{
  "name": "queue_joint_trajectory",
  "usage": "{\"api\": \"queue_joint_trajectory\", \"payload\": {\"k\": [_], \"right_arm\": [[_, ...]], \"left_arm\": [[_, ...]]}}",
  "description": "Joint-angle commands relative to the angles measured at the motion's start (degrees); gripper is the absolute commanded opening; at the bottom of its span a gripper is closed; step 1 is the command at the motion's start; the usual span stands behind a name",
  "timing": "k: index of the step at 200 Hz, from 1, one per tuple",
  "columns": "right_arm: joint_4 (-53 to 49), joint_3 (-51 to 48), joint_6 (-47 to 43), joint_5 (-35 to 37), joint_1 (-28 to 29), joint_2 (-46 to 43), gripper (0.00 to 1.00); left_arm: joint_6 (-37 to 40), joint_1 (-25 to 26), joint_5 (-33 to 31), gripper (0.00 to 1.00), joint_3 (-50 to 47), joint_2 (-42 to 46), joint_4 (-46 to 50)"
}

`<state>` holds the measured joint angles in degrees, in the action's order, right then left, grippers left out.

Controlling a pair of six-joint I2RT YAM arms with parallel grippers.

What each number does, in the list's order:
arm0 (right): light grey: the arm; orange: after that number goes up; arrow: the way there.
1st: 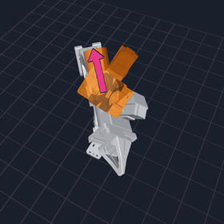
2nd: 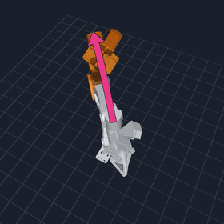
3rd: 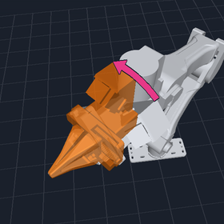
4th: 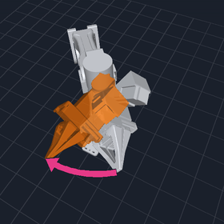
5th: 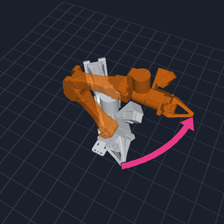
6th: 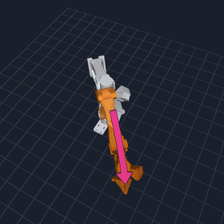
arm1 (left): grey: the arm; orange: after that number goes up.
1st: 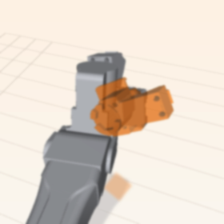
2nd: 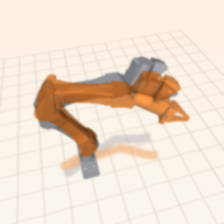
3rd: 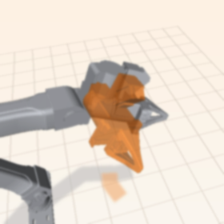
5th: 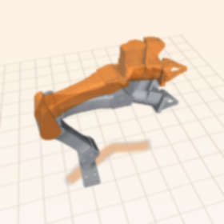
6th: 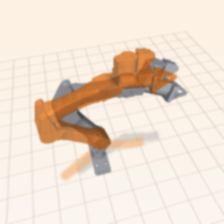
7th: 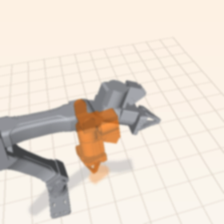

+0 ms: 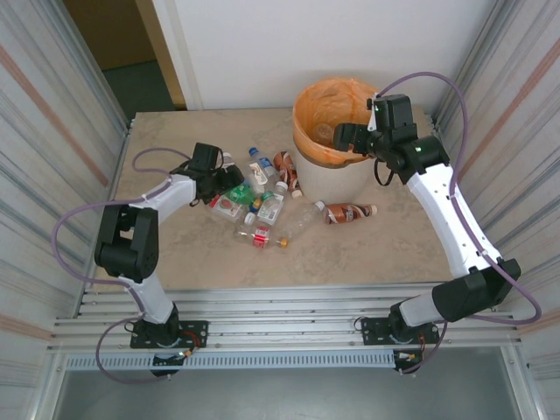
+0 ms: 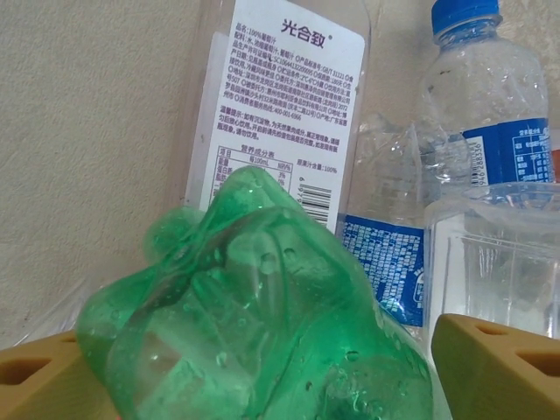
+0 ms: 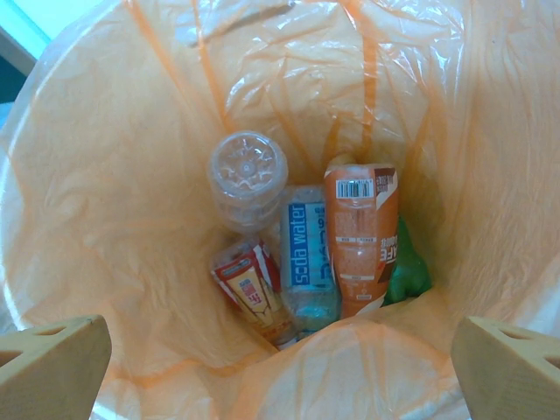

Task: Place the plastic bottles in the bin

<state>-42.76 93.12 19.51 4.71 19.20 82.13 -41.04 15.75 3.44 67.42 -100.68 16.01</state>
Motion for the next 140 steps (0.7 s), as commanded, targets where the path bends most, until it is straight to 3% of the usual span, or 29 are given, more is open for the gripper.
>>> {"api": "queue_joint_trajectory", "payload": {"k": [1, 81, 140], "right_arm": [[1.1, -0.5, 1.5, 0.3, 0.7, -2.0, 0.98], [1.9, -1.6, 1.9, 0.4, 0.7, -2.1, 0.98], [2.5, -2.2, 1.8, 0.6, 0.7, -2.2, 0.98]], "left_arm": [[-0.8, -0.3, 0.6, 0.87, 2.1, -1.3, -0.6], [-1.8, -0.7, 1.3, 0.79, 3.0, -2.6, -1.7], [-2.5, -0.8, 2.5, 0.65, 3.1, -3.1, -3.5]]}}
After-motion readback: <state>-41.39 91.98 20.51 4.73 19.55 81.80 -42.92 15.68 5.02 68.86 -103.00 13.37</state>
